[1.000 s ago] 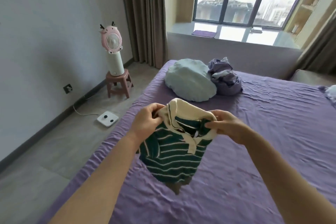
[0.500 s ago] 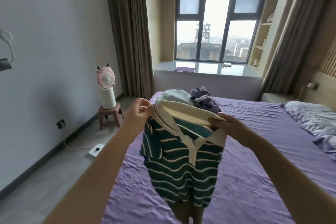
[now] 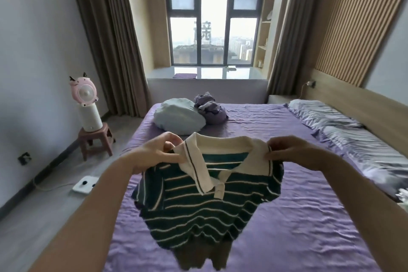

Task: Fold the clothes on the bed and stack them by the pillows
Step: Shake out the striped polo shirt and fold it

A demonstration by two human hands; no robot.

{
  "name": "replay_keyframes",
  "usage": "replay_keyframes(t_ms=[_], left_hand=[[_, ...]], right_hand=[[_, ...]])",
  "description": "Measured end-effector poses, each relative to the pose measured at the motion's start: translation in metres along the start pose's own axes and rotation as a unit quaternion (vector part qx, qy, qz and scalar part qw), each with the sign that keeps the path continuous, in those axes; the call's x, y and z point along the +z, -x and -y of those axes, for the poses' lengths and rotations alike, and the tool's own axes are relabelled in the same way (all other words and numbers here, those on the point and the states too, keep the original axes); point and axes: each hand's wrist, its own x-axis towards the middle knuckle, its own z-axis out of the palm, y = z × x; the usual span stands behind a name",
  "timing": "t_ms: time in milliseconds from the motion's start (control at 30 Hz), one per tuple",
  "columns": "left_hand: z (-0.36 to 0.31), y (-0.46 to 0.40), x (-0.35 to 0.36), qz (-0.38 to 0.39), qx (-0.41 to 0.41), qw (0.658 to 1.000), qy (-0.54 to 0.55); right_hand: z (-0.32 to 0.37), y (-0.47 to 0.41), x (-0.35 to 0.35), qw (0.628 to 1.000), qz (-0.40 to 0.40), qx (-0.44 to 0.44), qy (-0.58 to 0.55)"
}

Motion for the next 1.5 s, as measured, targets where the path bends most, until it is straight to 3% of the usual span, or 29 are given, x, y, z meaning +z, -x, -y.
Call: replay_keyframes(t_ms=[67, 133, 233, 300, 367, 433, 533, 667, 867, 1033, 1333, 1500], left_hand=[[0.004, -0.003, 0.014, 0.049, -0.019, 0.993, -0.103], [0.010, -0.011, 0.031, -0.002, -0.005, 0.962, -0.273], [0.015, -0.022, 0.058, -0.110, 0.043, 0.920, -0.375], [0.015, -0.035, 0.075, -0.140, 0.066, 0.921, -0.357], [0.008, -0.048, 0.092, -0.148, 0.068, 0.954, -0.252], [0.002, -0.062, 0.112, -0.140, 0.062, 0.978, -0.139], [-0.005, -0.085, 0.144, -0.155, 0.057, 0.985, -0.046], [-0.012, -0.116, 0.199, -0.159, 0.030, 0.987, 0.008], [-0.004, -0.141, 0.261, -0.144, 0.003, 0.988, -0.046], [0.017, -0.145, 0.282, -0.142, -0.036, 0.985, -0.092], [0.035, -0.162, 0.272, -0.105, -0.091, 0.990, -0.040], [0.075, -0.214, 0.265, -0.135, -0.121, 0.977, -0.111]], right_hand=[[-0.010, 0.020, -0.005, 0.998, -0.060, 0.005, 0.024], [-0.019, 0.036, -0.014, 0.991, -0.114, 0.001, 0.068], [-0.030, 0.049, -0.034, 0.956, -0.172, -0.019, 0.238], [-0.036, 0.053, -0.051, 0.933, -0.172, -0.008, 0.316], [-0.046, 0.060, -0.071, 0.920, -0.121, 0.017, 0.371], [-0.063, 0.071, -0.094, 0.933, -0.041, 0.058, 0.352], [-0.097, 0.093, -0.130, 0.953, 0.047, 0.109, 0.280], [-0.156, 0.098, -0.169, 0.976, -0.033, 0.073, 0.204], [-0.231, 0.088, -0.182, 0.978, -0.118, 0.026, 0.168], [-0.273, 0.079, -0.182, 0.981, -0.113, 0.021, 0.156], [-0.289, 0.055, -0.173, 0.986, -0.101, 0.055, 0.119], [-0.312, 0.007, -0.152, 0.980, -0.117, 0.084, 0.139]])
